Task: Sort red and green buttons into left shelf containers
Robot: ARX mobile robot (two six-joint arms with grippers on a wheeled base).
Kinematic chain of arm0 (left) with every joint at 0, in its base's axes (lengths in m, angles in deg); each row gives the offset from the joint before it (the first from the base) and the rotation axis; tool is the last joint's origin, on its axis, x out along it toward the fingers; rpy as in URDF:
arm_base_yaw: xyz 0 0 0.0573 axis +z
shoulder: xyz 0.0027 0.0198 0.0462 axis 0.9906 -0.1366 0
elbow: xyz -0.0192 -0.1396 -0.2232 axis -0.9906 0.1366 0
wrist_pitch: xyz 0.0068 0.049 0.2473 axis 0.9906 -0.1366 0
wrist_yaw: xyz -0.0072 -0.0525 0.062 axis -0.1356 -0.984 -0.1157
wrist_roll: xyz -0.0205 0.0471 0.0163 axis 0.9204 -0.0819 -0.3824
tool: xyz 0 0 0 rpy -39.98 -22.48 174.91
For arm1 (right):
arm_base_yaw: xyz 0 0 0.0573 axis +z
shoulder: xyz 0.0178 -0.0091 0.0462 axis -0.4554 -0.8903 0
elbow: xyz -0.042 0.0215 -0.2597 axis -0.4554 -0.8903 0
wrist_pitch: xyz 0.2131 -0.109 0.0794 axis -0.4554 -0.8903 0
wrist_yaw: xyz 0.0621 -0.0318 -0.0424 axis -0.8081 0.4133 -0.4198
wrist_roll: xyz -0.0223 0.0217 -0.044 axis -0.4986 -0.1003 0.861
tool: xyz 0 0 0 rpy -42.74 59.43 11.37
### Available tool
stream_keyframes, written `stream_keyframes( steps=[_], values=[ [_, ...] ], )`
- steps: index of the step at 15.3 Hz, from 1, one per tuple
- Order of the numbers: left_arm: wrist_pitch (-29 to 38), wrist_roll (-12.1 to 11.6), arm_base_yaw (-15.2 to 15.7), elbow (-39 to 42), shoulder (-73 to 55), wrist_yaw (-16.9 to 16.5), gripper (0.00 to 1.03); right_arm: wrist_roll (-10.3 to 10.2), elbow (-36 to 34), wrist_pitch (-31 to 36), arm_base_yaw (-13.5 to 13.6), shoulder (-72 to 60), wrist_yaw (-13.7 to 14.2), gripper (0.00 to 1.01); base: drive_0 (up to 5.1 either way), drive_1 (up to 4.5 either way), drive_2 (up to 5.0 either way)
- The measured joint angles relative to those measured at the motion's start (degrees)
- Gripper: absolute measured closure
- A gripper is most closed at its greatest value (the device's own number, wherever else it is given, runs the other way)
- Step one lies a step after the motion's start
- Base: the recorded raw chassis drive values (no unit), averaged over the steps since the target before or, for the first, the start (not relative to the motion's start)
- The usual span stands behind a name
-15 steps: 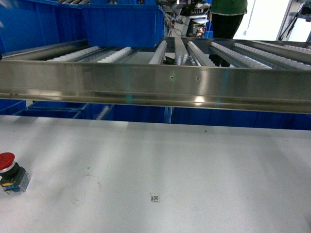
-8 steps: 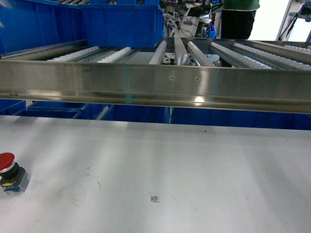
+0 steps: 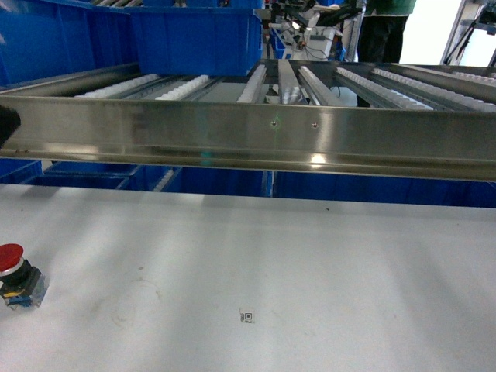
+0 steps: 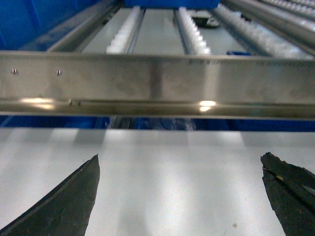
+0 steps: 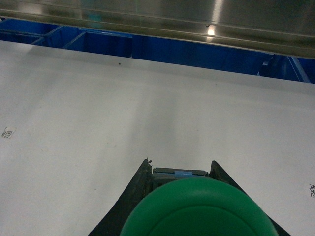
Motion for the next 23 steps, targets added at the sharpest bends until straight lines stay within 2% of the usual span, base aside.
stream_keyframes(
  steps=[3, 5, 8, 14, 19, 23],
  values=[
    [-1.8, -0.1, -0.5, -0.9, -5.2, 7.0, 0.05, 0.0, 0.0, 0.0, 0.0, 0.0, 0.0, 0.74, 0.0, 0.00, 0.0],
    [-3.3, -0.1, -0.7, -3.5, -8.9, 8.7, 0.05, 0.0, 0.0, 0.0, 0.0, 0.0, 0.0, 0.74, 0.0, 0.00, 0.0],
    [-8.2, 0.5, -1.4, -8.1, -14.1, 7.9, 0.05, 0.0, 0.0, 0.0, 0.0, 0.0, 0.0, 0.74, 0.0, 0.00, 0.0],
    [-10.3, 1.1, -1.7, -9.1, -20.4, 11.7, 0.05, 0.0, 0.0, 0.0, 0.0, 0.0, 0.0, 0.75, 0.0, 0.00, 0.0],
    [-12.9, 3.8, -1.5, -8.7, -24.5, 9.7, 0.05, 0.0, 0.0, 0.0, 0.0, 0.0, 0.0, 0.75, 0.0, 0.00, 0.0],
    [-11.7, 4.4, 0.0, -10.4, -26.3, 8.7, 0.05, 0.0, 0.0, 0.0, 0.0, 0.0, 0.0, 0.75, 0.0, 0.00, 0.0]
  ],
)
